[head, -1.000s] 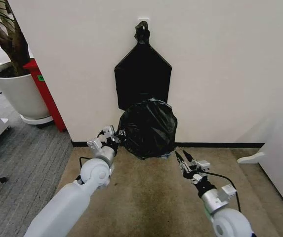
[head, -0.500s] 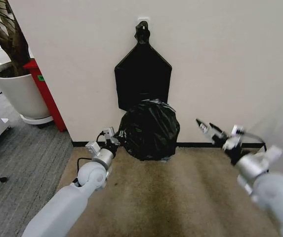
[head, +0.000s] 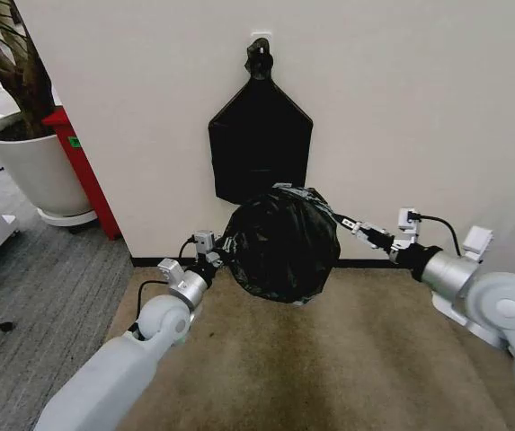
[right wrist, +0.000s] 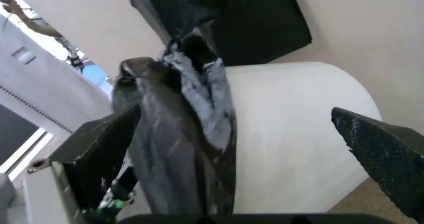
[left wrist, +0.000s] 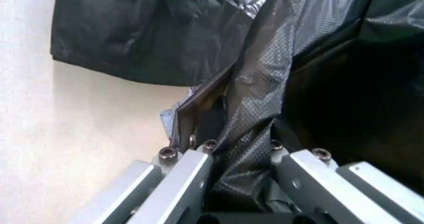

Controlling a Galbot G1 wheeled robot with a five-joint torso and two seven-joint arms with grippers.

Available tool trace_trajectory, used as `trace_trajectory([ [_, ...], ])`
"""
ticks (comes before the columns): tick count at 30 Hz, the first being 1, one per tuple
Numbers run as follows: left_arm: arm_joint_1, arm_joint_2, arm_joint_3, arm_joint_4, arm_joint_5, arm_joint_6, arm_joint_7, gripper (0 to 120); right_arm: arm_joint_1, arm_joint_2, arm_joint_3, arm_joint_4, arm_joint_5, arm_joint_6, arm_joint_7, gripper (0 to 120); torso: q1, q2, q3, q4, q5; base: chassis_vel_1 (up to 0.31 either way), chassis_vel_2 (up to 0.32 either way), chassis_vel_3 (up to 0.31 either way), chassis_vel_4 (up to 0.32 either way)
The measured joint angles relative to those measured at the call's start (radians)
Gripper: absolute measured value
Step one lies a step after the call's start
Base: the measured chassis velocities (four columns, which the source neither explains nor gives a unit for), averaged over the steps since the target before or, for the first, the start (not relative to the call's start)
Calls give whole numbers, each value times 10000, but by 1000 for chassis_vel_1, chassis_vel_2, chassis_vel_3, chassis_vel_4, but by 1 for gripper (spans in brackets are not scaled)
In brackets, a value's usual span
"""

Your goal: Place the garbage bag over the trash bin.

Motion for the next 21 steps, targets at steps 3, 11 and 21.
trace_trajectory([
  [3,18,-4,67,-85,106,-21,-21,1,59,20,-101,-117,-76,185,19,100,0,0,-1,-2,-2,0,0,0,0],
  [11,34,44,93,-341,104,-21,-54,1,136,27,-339,-359,-354,517,70,100,0,0,-1,-2,0,0,0,0,0],
  [21,112,226,104,-788,39,26,82,1,931,14,-865,-1314,-1314,821,182,100,0,0,-1,-1,-1,0,0,0,0],
])
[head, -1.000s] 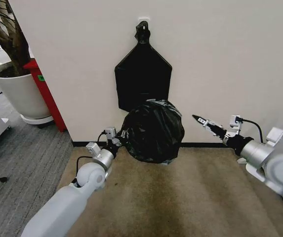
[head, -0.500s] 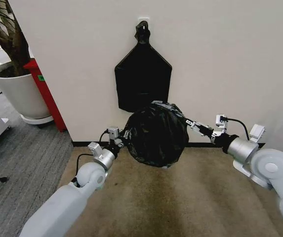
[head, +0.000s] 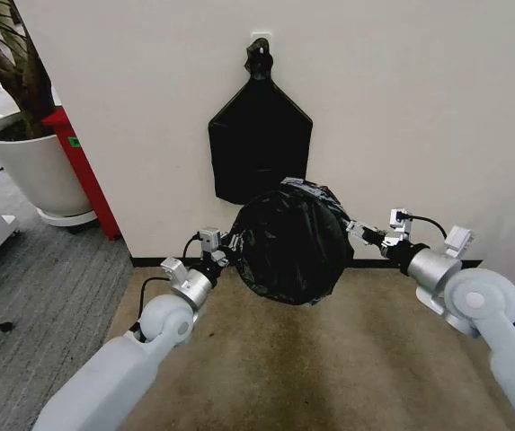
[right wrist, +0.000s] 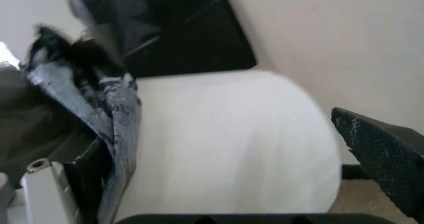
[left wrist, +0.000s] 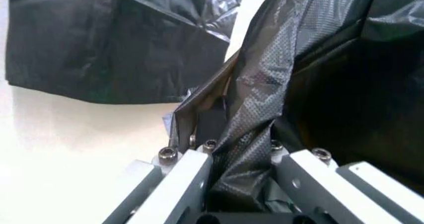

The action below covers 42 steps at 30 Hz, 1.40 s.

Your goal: Place the garbage bag over the trash bin.

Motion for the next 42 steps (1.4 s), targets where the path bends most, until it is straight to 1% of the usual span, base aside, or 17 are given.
trace_trajectory([
  [8,178,169,-1,-405,-1,-2,162,1,609,-41,-383,-1417,-535,109,-172,100,0,0,0,1,-1,0,0,0,0],
  [9,208,226,-4,-558,-21,-2,183,1,761,-52,-578,-2071,-924,195,-412,100,0,0,0,0,3,0,0,0,0],
  [10,219,248,-3,-614,-40,1,184,1,801,-47,-641,-2264,-1039,240,-467,100,0,0,0,-1,5,0,0,0,0],
  [13,230,267,-6,-679,-84,9,182,1,807,-13,-663,-2358,-1108,277,-486,100,0,0,0,-1,3,0,0,0,0],
  [19,252,218,-23,-701,-387,104,-23,1,469,11,-453,-1847,-852,308,-355,100,0,0,0,0,-1,0,0,0,0],
  [20,239,52,-61,-551,-934,225,-560,1,85,-25,-56,-1329,-84,294,-115,100,0,0,0,-1,0,0,0,0,0],
  [24,228,-83,-186,-277,-1758,433,-1034,1,-480,-2,708,-409,1489,22,554,100,0,0,0,1,-3,0,0,0,0],
  [26,229,-89,-195,-266,-1844,456,-1063,1,-545,3,782,-326,1596,2,572,100,0,0,0,1,-2,0,0,0,0],
  [30,237,-243,-452,-87,-3517,815,-1926,1,-1553,404,1520,262,2115,-69,342,100,-1,0,-1,0,2,0,0,0,0],
  [31,237,-255,-475,-79,-3647,835,-2030,1,-1698,492,1593,314,2103,-62,270,100,-1,0,0,0,2,0,0,0,0],
  [32,230,-317,-597,-88,-4376,1006,-2558,1,-2365,871,1883,549,1899,-26,-92,100,-1,0,0,3,2,0,0,0,0],
  [34,227,-321,-606,-95,-4453,1024,-2618,1,-2450,920,1913,582,1852,-19,-147,100,-1,0,-1,2,2,0,0,0,0],
  [35,186,-388,-643,-127,-5099,1156,-3117,1,-3178,1300,2111,852,1344,102,-650,100,-1,0,-1,2,0,0,0,0,0],
  [37,152,-445,-691,-110,-5809,1345,-3572,1,-4008,1810,2229,1244,605,333,-1262,100,-1,1,-1,-4,-3,0,0,0,0],
  [39,148,-453,-713,-103,-6023,1424,-3712,1,-4352,2007,2228,1428,271,440,-1431,100,-1,0,-1,-4,2,0,0,0,0],
  [40,146,-485,-743,-100,-6687,1586,-4107,1,-5088,2451,2070,1903,-575,713,-1651,100,-1,1,-1,-3,-5,0,0,0,0],
  [42,139,-536,-747,-155,-7313,1672,-4563,1,-5663,2952,1746,2344,-1354,1005,-1550,100,-1,0,-1,-1,-5,0,0,0,0],
])
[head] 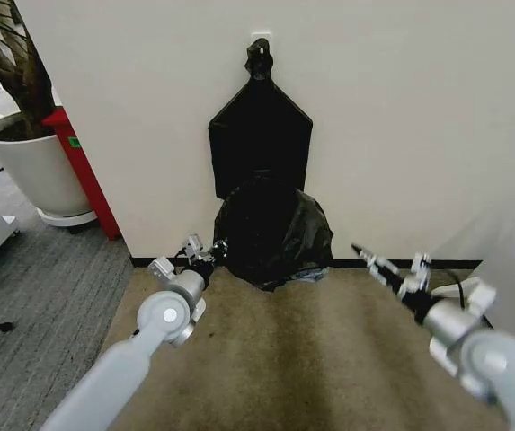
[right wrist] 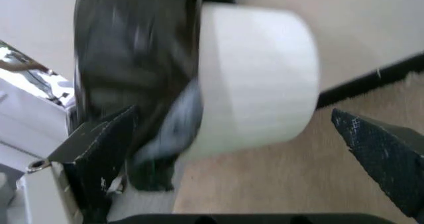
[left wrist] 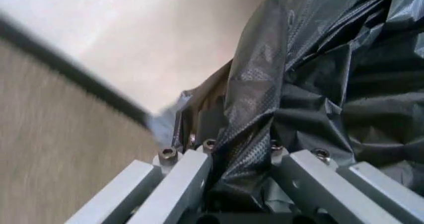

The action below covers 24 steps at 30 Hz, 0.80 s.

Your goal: Place the garbage bag over the trash bin.

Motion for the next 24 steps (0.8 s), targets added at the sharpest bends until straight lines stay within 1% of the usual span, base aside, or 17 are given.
trace_trajectory([
  [1,-5,-32,0,-28,-208,11,-173,1,-135,167,-127,144,-168,61,150,100,0,0,0,0,6,0,0,0,0],
  [2,-28,-105,1,-100,-606,44,-535,1,-310,470,-391,467,-392,117,583,100,0,0,0,-1,2,0,0,0,0],
  [3,-34,-132,3,-125,-740,52,-658,1,-355,623,-533,627,-462,137,854,100,0,0,0,-1,0,0,0,0,0],
  [4,-46,-196,14,-181,-981,69,-898,1,-385,929,-820,891,-539,164,1450,100,0,0,0,-1,1,0,0,0,0],
  [5,-46,-196,14,-181,-981,69,-898,1,-385,929,-820,891,-539,164,1450,100,0,0,0,-1,1,0,0,0,0],
  [6,-50,-237,41,-229,-1096,77,-1040,1,-307,1194,-1096,1079,-593,176,2089,100,0,1,0,-2,2,0,0,0,0],
  [7,-50,-244,56,-240,-1107,81,-1062,1,-249,1287,-1193,1141,-608,186,2353,100,0,0,0,0,3,0,0,0,0],
  [10,-50,-257,122,-330,-1069,84,-1080,1,325,1626,-1587,1433,-385,192,4128,100,0,0,1,2,3,0,0,0,0],
  [12,-44,-258,132,-386,-1035,85,-1076,1,548,1650,-1658,1435,-247,175,4658,100,0,0,1,3,4,0,0,0,0],
  [14,-33,-258,132,-426,-1016,85,-1076,1,620,1644,-1668,1325,-245,123,4774,100,0,0,1,2,2,0,0,0,0],
  [19,-8,-280,133,-576,-988,85,-1164,1,616,1588,-1738,531,-605,54,4729,100,0,0,1,2,3,0,0,0,0],
  [20,-3,-299,147,-704,-986,86,-1348,1,675,1590,-1777,-194,-907,90,4708,100,0,0,1,1,5,0,0,0,0],
  [21,-3,-299,147,-704,-986,86,-1348,1,675,1590,-1777,-194,-907,90,4708,100,0,0,1,1,5,0,0,0,0],
  [24,3,-300,186,-923,-997,110,-1729,1,801,1604,-1774,-1242,-1458,410,4590,100,0,0,2,1,6,0,0,0,0],
])
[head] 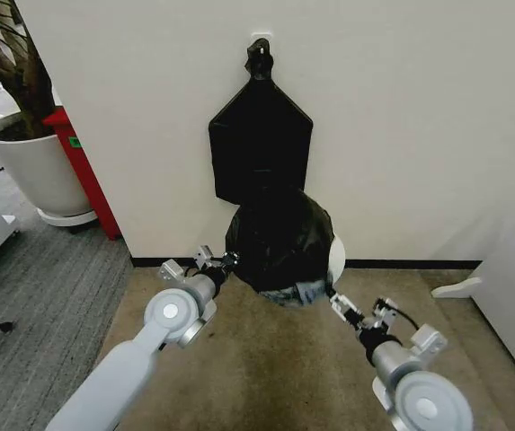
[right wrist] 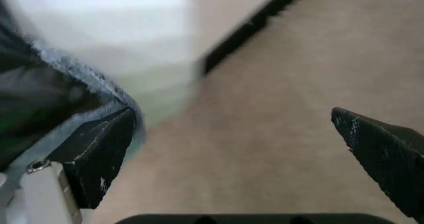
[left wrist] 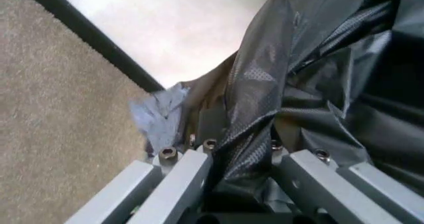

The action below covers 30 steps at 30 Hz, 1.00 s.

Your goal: Place the garbage bag over the trash bin.

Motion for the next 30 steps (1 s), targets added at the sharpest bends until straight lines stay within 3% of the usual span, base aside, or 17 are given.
trace_trajectory([
  [7,-5,71,37,-367,-244,304,-1057,1,-43,103,109,-543,-677,939,-242,100,0,0,0,0,0,0,0,0,0],
  [12,-193,71,100,-464,-230,445,-1659,1,-663,181,155,340,-861,1174,-283,100,0,0,-1,-2,-3,0,0,0,0],
  [16,-309,163,61,-439,117,497,-1563,1,-1390,-1,192,883,-1444,1425,-776,100,0,0,-1,-1,-1,0,0,0,0],
  [21,-282,284,-84,-83,1329,357,-460,1,-2372,-556,761,1674,-1021,1442,-2291,100,0,0,-1,-4,-2,0,0,0,0],
  [27,-62,423,-45,324,2898,196,1278,1,-2227,-1175,1844,1947,98,1344,-3344,100,1,0,0,0,0,0,0,0,0],
  [28,-18,446,-21,454,3293,101,1826,1,-1995,-1482,2481,1949,576,1088,-3841,100,1,0,-1,-1,-1,0,0,0,0],
  [30,-18,446,-21,454,3293,101,1826,1,-1995,-1482,2481,1949,576,1088,-3841,100,1,0,-1,-1,-1,0,0,0,0],
])
